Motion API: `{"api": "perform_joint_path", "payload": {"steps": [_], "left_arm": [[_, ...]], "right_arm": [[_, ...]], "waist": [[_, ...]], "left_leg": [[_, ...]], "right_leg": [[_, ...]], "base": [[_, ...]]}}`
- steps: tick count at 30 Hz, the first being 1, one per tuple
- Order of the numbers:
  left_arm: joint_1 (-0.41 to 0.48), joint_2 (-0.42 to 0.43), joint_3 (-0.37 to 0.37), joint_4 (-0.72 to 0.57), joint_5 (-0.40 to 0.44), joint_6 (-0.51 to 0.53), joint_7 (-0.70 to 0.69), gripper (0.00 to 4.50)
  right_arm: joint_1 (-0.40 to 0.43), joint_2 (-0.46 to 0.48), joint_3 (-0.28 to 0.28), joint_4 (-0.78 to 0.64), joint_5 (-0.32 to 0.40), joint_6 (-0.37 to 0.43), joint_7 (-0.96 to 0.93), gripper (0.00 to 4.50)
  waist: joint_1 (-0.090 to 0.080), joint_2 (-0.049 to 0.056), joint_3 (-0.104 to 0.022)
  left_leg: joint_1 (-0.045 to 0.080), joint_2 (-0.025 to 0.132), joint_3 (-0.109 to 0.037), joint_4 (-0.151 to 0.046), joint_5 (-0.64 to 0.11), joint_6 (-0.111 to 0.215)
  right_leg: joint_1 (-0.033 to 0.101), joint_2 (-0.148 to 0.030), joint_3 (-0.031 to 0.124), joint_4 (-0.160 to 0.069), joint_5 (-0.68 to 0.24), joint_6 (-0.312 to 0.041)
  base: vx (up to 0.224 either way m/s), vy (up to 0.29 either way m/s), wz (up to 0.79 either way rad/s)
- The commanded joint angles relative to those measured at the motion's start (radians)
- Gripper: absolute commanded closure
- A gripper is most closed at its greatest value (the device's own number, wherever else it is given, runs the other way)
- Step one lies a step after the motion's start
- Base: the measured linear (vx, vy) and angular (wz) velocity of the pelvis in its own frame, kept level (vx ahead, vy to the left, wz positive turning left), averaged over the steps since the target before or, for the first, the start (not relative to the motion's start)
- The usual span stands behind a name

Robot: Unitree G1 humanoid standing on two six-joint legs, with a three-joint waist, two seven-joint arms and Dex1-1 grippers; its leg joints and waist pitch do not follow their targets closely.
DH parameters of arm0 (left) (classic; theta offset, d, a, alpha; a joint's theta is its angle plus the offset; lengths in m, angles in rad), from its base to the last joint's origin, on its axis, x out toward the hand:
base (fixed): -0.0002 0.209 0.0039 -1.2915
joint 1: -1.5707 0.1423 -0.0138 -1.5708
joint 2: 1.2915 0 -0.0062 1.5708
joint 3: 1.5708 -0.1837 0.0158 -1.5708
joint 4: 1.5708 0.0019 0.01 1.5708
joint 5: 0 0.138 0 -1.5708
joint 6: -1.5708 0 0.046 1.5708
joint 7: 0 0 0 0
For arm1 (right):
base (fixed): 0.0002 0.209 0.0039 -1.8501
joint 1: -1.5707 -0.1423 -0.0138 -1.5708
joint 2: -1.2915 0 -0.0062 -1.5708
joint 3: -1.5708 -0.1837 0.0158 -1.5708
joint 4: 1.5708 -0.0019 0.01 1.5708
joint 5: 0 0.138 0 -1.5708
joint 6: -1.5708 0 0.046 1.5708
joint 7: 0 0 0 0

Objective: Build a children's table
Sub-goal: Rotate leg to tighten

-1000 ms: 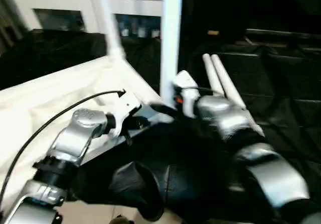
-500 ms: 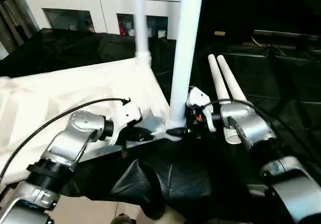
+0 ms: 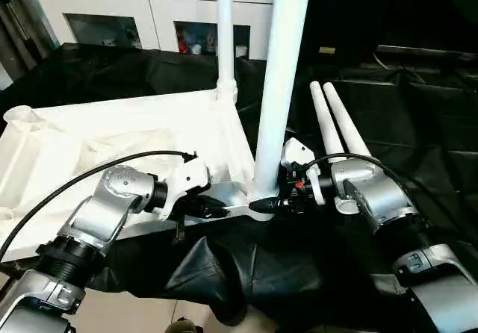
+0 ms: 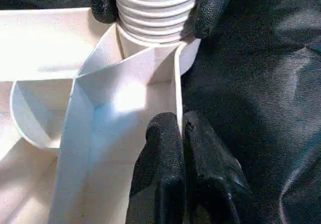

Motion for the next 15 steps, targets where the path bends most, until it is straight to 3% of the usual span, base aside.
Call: {"api": "perform_joint_path", "payload": {"steps": [1, 4, 5, 6, 9, 15], "left_arm": [[-0.016, -0.025, -0.015, -0.027, -0.022, -0.028, -0.029, 4.50], [-0.020, -0.053, 0.006, 0.000, -0.029, -0.008, 0.017, 4.50], [-0.039, -0.086, 0.024, 0.044, -0.015, 0.003, 0.089, 4.50], [-0.057, -0.112, 0.037, 0.081, 0.000, 0.009, 0.153, 4.50], [-0.092, -0.161, 0.062, 0.147, 0.025, 0.020, 0.270, 4.50], [-0.157, -0.276, 0.095, 0.240, 0.064, 0.063, 0.490, 4.50]], "right_arm": [[0.013, 0.022, 0.020, -0.017, 0.019, 0.026, 0.003, 1.66], [0.017, 0.056, -0.012, 0.016, 0.029, 0.029, -0.064, 1.68], [0.010, 0.092, -0.040, 0.061, 0.022, 0.017, -0.156, 1.68], [0.002, 0.121, -0.062, 0.098, 0.018, 0.013, -0.233, 1.68], [-0.014, 0.177, -0.099, 0.158, 0.008, 0.007, -0.379, 1.68], [-0.079, 0.323, -0.186, 0.311, 0.011, -0.031, -0.730, 1.68]], "waist": [[-0.002, 0.011, -0.082], [-0.004, 0.011, -0.082], [-0.008, 0.011, -0.080], [-0.013, 0.010, -0.075], [-0.016, 0.009, -0.076], [-0.027, 0.007, -0.081]], "left_leg": [[0.009, 0.017, 0.001, -0.061, -0.191, 0.028], [0.010, 0.015, 0.001, -0.061, -0.201, 0.022], [0.011, 0.015, 0.002, -0.060, -0.210, 0.016], [0.013, 0.011, 0.002, -0.062, -0.235, 0.004], [0.017, 0.011, -0.004, -0.066, -0.254, -0.012], [0.014, 0.008, -0.003, -0.063, -0.227, -0.007]], "right_leg": [[0.064, -0.063, 0.043, -0.067, -0.189, -0.221], [0.063, -0.064, 0.043, -0.069, -0.206, -0.219], [0.059, -0.065, 0.044, -0.072, -0.225, -0.217], [0.057, -0.066, 0.042, -0.081, -0.287, -0.206], [0.058, -0.068, 0.040, -0.087, -0.367, -0.169], [0.059, -0.069, 0.041, -0.086, -0.327, -0.174]], "base": [[0.000, 0.000, 0.00], [0.000, 0.000, 0.00], [0.000, 0.000, 0.00], [0.000, 0.000, 0.00], [0.000, 0.000, 0.00], [0.000, 0.000, 0.00]]}}
